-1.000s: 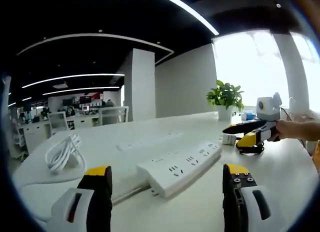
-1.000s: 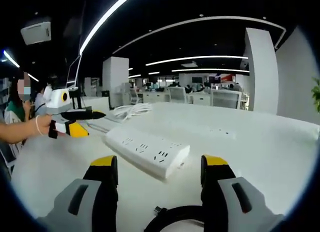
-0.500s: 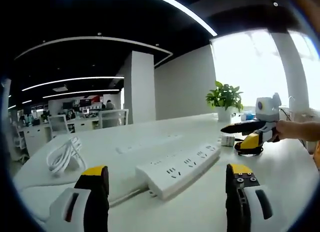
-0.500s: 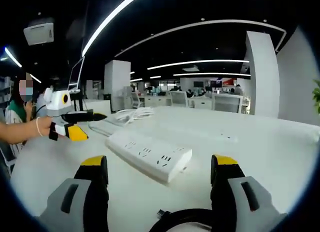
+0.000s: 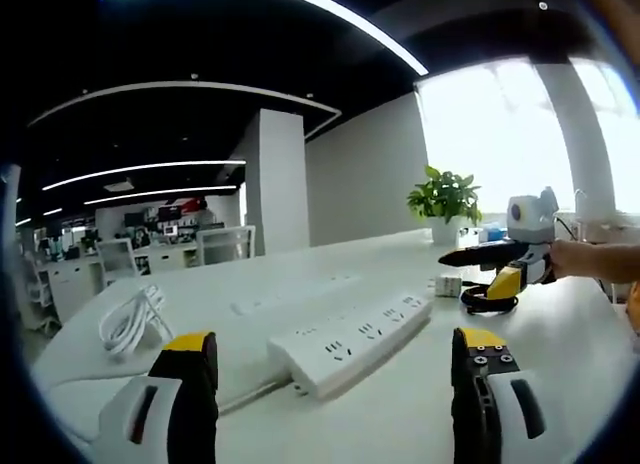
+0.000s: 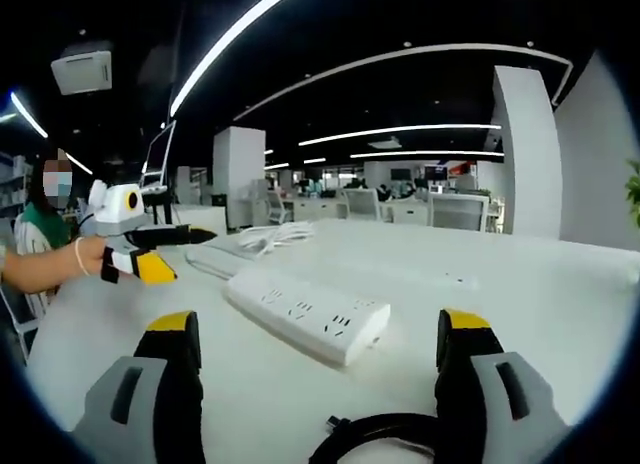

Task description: Straighten the power strip on the desk, plug the charger into it

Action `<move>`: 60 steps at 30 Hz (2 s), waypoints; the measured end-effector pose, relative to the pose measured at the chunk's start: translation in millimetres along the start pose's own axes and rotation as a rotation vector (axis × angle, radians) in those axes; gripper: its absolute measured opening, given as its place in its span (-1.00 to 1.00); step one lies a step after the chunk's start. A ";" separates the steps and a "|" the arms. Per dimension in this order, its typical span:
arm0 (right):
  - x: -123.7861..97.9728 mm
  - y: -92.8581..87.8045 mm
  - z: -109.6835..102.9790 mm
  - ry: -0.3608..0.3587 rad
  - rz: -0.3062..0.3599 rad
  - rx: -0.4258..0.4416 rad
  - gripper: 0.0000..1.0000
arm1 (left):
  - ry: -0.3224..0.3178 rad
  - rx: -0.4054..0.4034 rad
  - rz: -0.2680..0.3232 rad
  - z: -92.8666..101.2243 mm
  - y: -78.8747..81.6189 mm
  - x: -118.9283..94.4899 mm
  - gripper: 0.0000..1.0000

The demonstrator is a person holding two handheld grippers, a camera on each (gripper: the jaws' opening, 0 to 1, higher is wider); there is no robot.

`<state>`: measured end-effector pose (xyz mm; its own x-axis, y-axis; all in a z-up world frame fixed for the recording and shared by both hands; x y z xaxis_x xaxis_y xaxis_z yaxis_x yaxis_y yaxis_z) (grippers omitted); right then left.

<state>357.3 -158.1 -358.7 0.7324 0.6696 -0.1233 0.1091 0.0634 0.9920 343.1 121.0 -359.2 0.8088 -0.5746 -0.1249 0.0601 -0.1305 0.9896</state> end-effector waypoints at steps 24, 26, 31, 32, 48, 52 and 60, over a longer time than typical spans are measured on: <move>-21.6 3.6 -1.9 -0.028 0.026 -0.026 1.00 | 0.010 0.006 0.004 12.1 12.0 -31.1 0.97; -23.0 3.6 -2.4 -0.028 0.031 -0.025 1.00 | 0.005 0.010 0.005 13.6 12.7 -32.8 0.97; -26.7 2.3 -4.4 -0.017 0.029 -0.025 1.00 | 0.027 0.030 0.002 14.3 12.4 -38.5 0.93; -28.6 2.2 -6.1 -0.017 0.032 -0.028 1.00 | 0.030 0.031 0.006 14.5 12.5 -40.0 0.93; -54.8 8.4 -25.4 -0.001 0.061 -0.070 1.00 | 0.021 0.022 0.044 30.5 13.3 -57.7 0.95; -62.6 13.5 -32.7 0.002 0.079 -0.077 1.00 | 0.019 0.038 0.038 33.1 11.2 -61.6 0.93; -73.2 14.0 -37.7 -0.006 0.065 -0.068 1.00 | 0.026 0.030 0.036 34.9 8.1 -71.0 0.91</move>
<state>279.8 -178.3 -334.8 0.7407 0.6693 -0.0585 0.0154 0.0701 0.9974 265.7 132.6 -344.8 0.8253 -0.5579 -0.0874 0.0140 -0.1346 0.9908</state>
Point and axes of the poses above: the point that each gripper's makers call its tool centre point, and the gripper's own axes: x roughly forward along the fingers, z roughly to its right, y roughly out of its top, the point moved 7 cm from there along -x, roughly backward along the fingers, and after that the axes turned 4 degrees about x, right-handed, at the moved point
